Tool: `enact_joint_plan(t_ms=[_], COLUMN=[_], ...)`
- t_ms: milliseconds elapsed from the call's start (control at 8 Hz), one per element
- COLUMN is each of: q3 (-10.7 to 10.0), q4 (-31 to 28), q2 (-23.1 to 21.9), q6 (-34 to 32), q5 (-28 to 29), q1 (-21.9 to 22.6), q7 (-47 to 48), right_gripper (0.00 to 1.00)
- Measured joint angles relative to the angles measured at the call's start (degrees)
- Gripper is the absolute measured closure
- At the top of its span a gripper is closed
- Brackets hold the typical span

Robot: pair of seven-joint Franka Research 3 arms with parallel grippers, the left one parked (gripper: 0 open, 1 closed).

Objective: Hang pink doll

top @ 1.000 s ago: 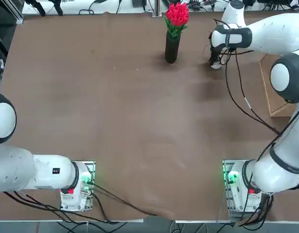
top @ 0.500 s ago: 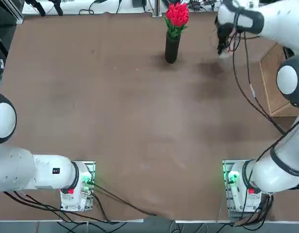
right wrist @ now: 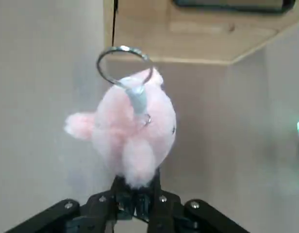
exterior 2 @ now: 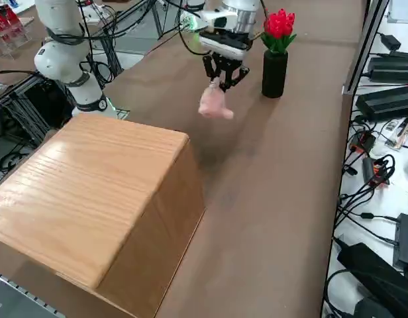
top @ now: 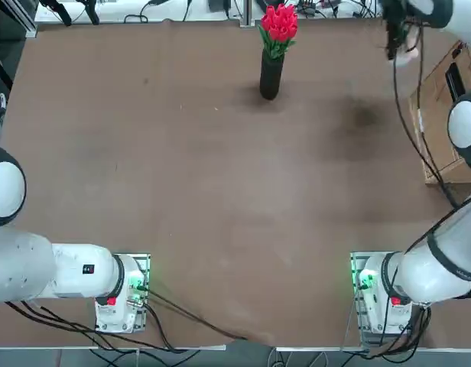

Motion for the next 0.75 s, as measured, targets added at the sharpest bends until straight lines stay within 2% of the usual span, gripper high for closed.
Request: enact_joint_plan(t_ms=[125,375,750], q3=[-0.76,-0.96,-0.92], q4=[-0.05,-0.29,-1.78], q2=[-1.74,-2.87,-2.18], q6=[-0.26,-0.30,0.87], q5=[2.46,10.35,16.69], q1=[-3.35,-9.01,-11.85], q7=[-4.58,-9.94,-13.51], right_gripper=[0.96,0.96,0.96])
